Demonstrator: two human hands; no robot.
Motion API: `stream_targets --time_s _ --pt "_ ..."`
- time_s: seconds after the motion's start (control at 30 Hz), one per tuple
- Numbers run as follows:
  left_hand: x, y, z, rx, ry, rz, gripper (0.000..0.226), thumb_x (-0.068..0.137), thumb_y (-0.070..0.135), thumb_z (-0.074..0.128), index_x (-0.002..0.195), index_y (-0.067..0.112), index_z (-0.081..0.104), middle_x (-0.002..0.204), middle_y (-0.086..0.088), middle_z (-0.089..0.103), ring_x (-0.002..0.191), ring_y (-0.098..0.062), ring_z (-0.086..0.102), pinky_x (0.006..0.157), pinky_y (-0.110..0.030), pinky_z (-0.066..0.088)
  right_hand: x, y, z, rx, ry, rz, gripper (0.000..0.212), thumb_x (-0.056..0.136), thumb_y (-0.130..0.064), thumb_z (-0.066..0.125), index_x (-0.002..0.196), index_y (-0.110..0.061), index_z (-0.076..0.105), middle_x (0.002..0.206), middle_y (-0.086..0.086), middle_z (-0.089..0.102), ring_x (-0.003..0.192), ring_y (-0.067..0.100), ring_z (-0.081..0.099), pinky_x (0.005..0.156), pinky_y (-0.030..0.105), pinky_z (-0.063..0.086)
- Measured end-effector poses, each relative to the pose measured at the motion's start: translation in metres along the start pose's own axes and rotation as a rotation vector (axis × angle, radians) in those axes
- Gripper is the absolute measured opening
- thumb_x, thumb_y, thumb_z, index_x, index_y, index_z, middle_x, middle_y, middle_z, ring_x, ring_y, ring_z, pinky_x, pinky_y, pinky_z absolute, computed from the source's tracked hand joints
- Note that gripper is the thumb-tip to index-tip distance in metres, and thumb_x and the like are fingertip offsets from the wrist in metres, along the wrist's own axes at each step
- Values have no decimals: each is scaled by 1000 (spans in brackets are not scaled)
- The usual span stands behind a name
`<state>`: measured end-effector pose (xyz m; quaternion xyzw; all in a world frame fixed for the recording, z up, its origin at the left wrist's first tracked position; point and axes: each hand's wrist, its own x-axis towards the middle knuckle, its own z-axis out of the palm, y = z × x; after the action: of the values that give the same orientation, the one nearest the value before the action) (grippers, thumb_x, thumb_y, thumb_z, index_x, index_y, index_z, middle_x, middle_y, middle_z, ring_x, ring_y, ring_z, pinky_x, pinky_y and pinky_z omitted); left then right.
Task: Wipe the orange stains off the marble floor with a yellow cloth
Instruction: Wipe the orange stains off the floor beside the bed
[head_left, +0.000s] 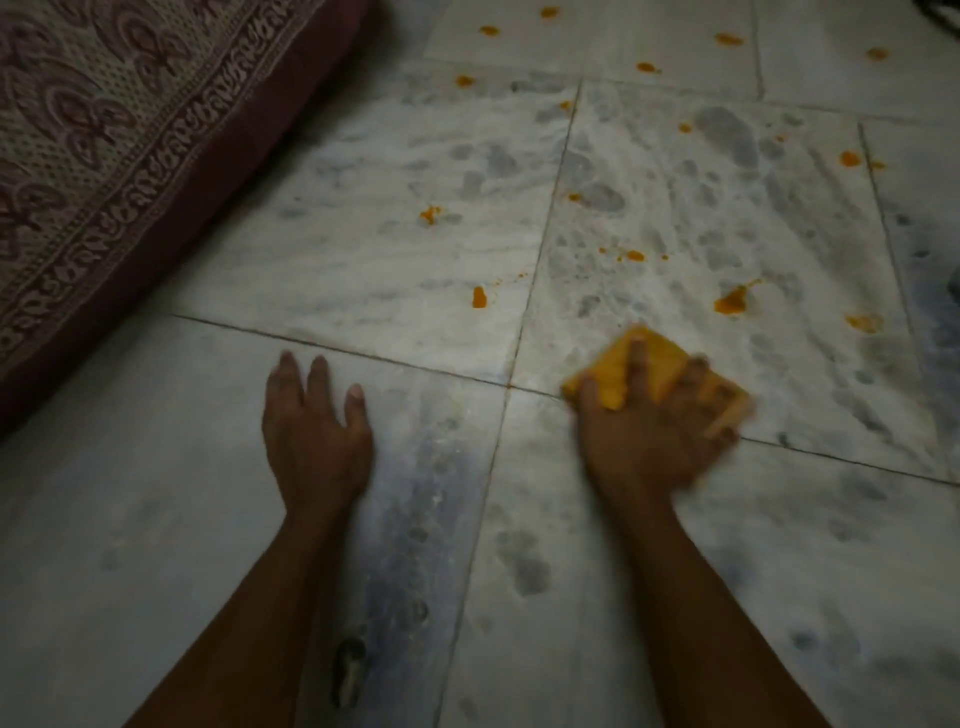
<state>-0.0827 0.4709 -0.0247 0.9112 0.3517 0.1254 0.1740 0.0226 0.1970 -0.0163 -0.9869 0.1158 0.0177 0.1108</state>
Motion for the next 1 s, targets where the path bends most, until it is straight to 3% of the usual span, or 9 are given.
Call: stream_targets --time_s 0.1,0.2,0.3,0.43,0.57,0.7,0.83,0.93,1.0 --pt "7 1 -2 19 19 -6 62 101 43 44 155 12 42 168 -14 29 154 -35 27 124 -50 24 -35 -37 22 2 43 -479 81 82 -84 40 156 -54 29 173 9 20 159 41 10 123 64 10" --pt "5 7 -7 35 -19 -23 66 100 46 36 157 13 39 169 -12 27 155 -33 25 125 -51 25 -92 23 4 25 31 -737 78 82 -83 51 153 -54 37 171 4 24 159 35 17 121 63 23" --pt "6 6 -9 40 -37 -19 67 101 46 33 158 13 37 170 -11 24 156 -32 23 125 -51 24 -87 78 -21 -45 -1 -547 86 76 -88 44 155 -54 33 172 5 22 158 37 19 117 63 27" --pt "9 -2 3 68 -7 2 65 100 44 34 157 13 38 169 -11 26 156 -31 24 125 -50 23 -16 2 0 -22 75 -161 88 82 -88 31 160 -48 23 172 12 21 157 43 14 122 68 15" --pt "11 -3 6 88 21 40 64 99 42 36 155 11 42 167 -14 31 154 -33 29 122 -50 27 -16 -92 33 62 71 -380 80 83 -85 40 156 -52 31 172 13 20 159 43 12 124 64 11" --pt "24 -5 -12 92 -28 76 63 95 42 40 148 11 51 156 -17 47 142 -38 43 111 -53 39 -82 -33 11 68 -3 -691 79 81 -82 52 154 -55 36 172 5 23 159 35 19 120 61 27" --pt "67 -30 -13 82 -45 201 65 100 36 46 161 20 28 170 -6 24 154 -29 27 121 -49 27 -36 -14 -2 -29 -25 -435 83 84 -90 27 158 -54 22 174 5 15 159 36 12 123 63 19" --pt "72 -37 -1 66 -44 152 64 104 37 42 163 22 22 174 0 12 159 -22 13 129 -46 13 25 -100 13 73 -57 -295 87 88 -87 21 162 -43 15 174 9 7 159 39 2 124 68 0" --pt "68 -40 2 128 -39 183 62 104 42 31 162 19 28 173 -2 18 159 -20 17 129 -48 13 35 -150 33 103 -44 -344 86 86 -86 30 161 -42 25 173 13 13 158 43 8 123 70 5"
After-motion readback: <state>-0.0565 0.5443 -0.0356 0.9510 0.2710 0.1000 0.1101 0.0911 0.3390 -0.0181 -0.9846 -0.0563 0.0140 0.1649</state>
